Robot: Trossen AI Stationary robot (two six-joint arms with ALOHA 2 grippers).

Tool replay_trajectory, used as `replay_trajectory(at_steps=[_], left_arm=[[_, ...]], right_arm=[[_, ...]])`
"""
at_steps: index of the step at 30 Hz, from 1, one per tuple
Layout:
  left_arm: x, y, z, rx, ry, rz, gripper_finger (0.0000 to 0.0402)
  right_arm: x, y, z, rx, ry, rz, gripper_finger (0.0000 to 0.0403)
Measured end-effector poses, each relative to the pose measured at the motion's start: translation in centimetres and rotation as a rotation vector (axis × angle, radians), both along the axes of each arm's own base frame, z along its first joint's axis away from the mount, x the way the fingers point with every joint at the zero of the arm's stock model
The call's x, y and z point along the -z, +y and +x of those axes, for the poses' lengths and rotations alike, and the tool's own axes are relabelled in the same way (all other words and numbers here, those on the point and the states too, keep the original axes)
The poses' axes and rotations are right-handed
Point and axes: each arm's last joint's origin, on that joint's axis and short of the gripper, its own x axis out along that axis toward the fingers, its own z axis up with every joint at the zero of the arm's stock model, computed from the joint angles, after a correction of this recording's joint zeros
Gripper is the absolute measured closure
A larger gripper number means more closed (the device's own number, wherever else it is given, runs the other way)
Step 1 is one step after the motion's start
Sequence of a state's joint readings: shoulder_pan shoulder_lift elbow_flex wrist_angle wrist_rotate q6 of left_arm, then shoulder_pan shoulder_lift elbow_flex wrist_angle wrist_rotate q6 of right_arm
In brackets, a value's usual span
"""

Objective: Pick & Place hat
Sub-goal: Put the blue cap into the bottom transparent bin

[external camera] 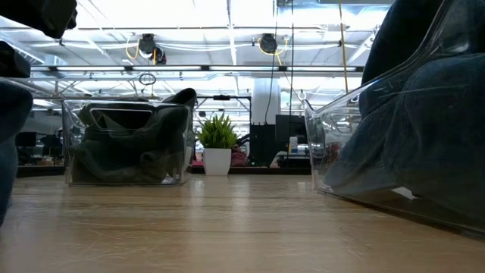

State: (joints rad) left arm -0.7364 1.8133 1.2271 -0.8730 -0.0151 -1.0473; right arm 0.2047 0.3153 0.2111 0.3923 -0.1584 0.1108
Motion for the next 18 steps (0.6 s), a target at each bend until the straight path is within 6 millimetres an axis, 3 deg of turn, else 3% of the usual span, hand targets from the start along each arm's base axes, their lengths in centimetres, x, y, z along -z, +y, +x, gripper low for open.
replay_trajectory(at_steps=[18], left_arm=[[-0.07,-0.41,0.48,0.099,-0.060,-0.029,0.0254]], right_arm=[[0.00,0.00,0.00,0.000,0.000,0.000,0.0190]])
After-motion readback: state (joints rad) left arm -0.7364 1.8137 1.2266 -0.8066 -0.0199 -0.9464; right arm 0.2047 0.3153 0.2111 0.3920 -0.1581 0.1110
